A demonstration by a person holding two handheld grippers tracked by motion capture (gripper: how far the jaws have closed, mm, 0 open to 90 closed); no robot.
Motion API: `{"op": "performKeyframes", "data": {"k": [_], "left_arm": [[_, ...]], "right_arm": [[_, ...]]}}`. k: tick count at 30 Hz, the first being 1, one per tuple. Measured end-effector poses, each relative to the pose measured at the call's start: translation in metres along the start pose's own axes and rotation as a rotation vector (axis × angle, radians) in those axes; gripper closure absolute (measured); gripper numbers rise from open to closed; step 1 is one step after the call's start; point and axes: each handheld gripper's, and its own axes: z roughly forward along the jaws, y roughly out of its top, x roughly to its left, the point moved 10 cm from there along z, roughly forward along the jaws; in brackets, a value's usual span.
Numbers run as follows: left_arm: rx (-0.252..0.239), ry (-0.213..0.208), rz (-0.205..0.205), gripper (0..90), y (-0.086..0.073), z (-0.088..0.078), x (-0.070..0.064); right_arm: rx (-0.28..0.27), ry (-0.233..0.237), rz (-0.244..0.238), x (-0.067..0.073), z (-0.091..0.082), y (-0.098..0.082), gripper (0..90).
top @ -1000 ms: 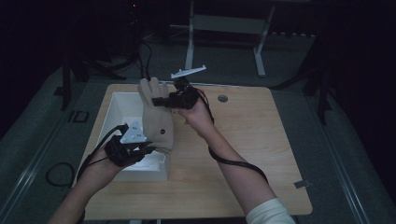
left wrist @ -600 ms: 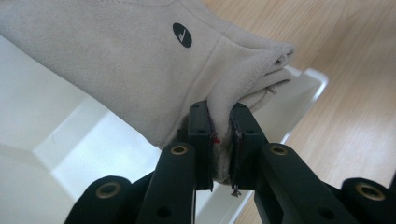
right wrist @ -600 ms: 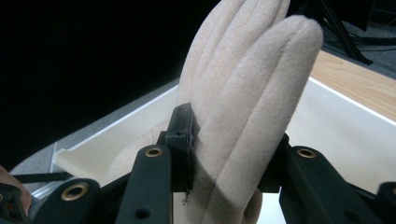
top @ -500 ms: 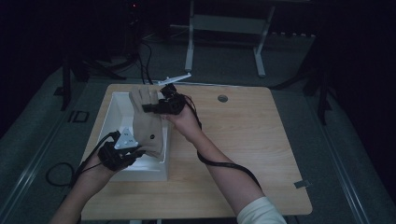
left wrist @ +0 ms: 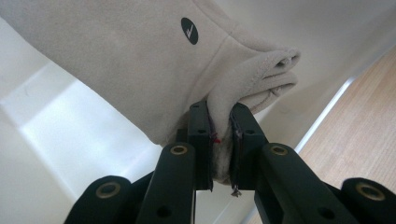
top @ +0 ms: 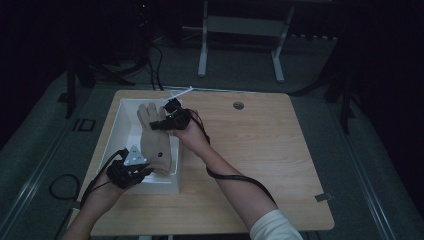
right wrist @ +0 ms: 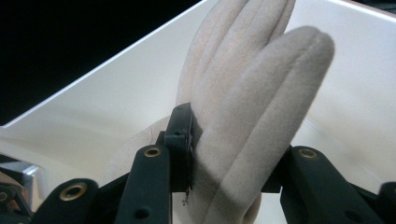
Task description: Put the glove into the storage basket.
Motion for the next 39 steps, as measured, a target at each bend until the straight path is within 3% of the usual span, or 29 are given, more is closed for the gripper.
{"op": "performKeyframes", "data": {"k": [9,16,18,20,23,25,30,32,33,35,39], "left_arm": [[0.008,0.009,-0.031,81.6,-0.013,0.006,0.004],[-0.004,-0.021,-0.066,80.7,-0.016,0.011,0.005],[0.02,-0.016,-0.074,77.0,-0.018,0.013,0.008],[0.022,-0.03,-0.091,63.9,-0.018,0.015,0.008],[-0.001,-0.034,-0.115,53.3,-0.014,0.015,0.007],[-0.011,-0.038,-0.124,51.0,-0.012,0.015,0.006],[-0.054,-0.025,-0.171,37.0,-0.004,0.012,0.005],[-0.096,-0.053,-0.209,30.3,0.002,0.009,0.005],[-0.107,-0.064,-0.231,23.1,0.005,0.008,0.005],[-0.115,-0.078,-0.233,15.1,0.008,0.005,0.004],[-0.145,-0.062,-0.251,14.6,0.018,-0.001,0.005]], "right_arm": [[0.111,-0.063,-0.049,0.002,0.015,-0.003,63.7],[0.161,-0.089,-0.068,-0.001,0.024,-0.005,57.3],[0.173,-0.098,-0.065,-0.002,0.025,-0.004,48.5],[0.167,-0.119,-0.075,-0.003,0.024,-0.001,39.7],[0.145,-0.135,-0.062,-0.008,0.02,0.003,34.3],[0.14,-0.136,-0.059,-0.01,0.017,0.004,34.0],[0.115,-0.093,-0.064,-0.009,0.007,0.003,29.0],[0.118,-0.047,-0.07,-0.005,0.003,0.001,19.6],[0.112,-0.017,-0.067,-0.002,0.001,0.0,18.3],[0.105,-0.008,-0.074,0.0,-0.003,-0.001,19.8],[0.097,0.015,-0.113,0.006,-0.01,-0.002,18.8]]}}
